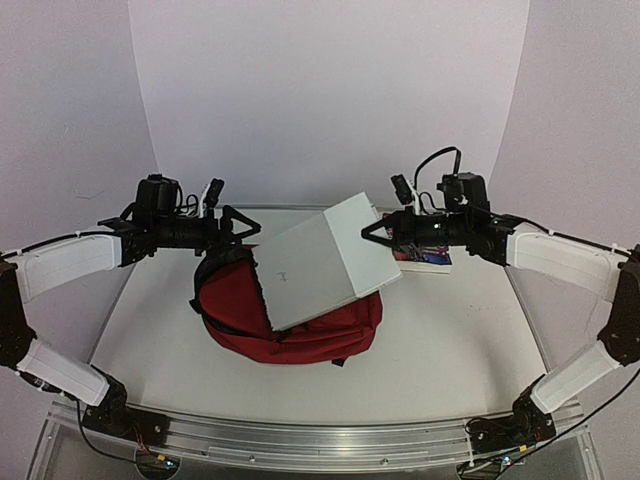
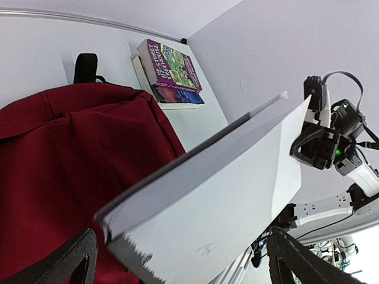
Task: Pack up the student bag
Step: Pick up the book from the center of the board.
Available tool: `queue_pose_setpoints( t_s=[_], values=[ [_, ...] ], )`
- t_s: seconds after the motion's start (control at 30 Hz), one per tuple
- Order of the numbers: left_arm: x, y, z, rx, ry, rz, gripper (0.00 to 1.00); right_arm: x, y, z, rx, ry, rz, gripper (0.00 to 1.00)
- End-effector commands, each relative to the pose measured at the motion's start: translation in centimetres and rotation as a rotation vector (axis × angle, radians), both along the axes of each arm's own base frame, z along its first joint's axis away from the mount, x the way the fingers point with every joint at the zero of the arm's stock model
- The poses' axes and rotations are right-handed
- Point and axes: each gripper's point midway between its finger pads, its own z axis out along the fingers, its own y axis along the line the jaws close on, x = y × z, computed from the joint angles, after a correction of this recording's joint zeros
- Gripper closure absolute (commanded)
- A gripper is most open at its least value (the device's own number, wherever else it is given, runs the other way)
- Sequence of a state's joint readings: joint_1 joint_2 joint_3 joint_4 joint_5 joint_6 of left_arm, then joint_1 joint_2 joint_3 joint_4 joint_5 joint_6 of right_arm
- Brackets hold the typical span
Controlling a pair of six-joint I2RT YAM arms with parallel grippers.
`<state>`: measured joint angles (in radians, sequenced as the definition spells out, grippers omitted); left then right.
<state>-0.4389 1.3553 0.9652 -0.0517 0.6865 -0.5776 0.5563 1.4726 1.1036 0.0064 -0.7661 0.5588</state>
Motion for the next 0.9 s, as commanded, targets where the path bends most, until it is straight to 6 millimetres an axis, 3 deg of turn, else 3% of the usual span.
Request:
queue_pose_setpoints(
  t_s=[0.0,0.2,0.47,0.53,0.6,0.87],
  values=[
    [-0.5,0.2,2.8,-0.072,-0.070,0.017,0.00,0.1,-0.9,9.5,0.233,-0.186,-0.078,1.00],
    [-3.8,-0.9,5.8,-0.205,-0.142,-0.167,0.00,-0.9,-1.4,12.2,0.352,-0.214,-0.077,0.99],
    [-5.5,-1.5,8.6,-0.318,-0.179,-0.281,0.03,-2.4,-1.1,13.8,0.477,-0.215,0.010,0.96],
    [-6.0,-1.6,9.4,-0.359,-0.194,-0.310,0.10,-2.4,-1.0,13.4,0.473,-0.202,0.013,0.95],
    [-6.2,-1.6,10.2,-0.399,-0.215,-0.334,0.24,-2.2,-0.8,12.8,0.468,-0.183,0.013,0.95],
    [-6.2,-1.7,10.1,-0.434,-0.195,-0.339,0.59,-1.3,-0.2,10.4,0.440,-0.118,0.007,0.92]
  ],
)
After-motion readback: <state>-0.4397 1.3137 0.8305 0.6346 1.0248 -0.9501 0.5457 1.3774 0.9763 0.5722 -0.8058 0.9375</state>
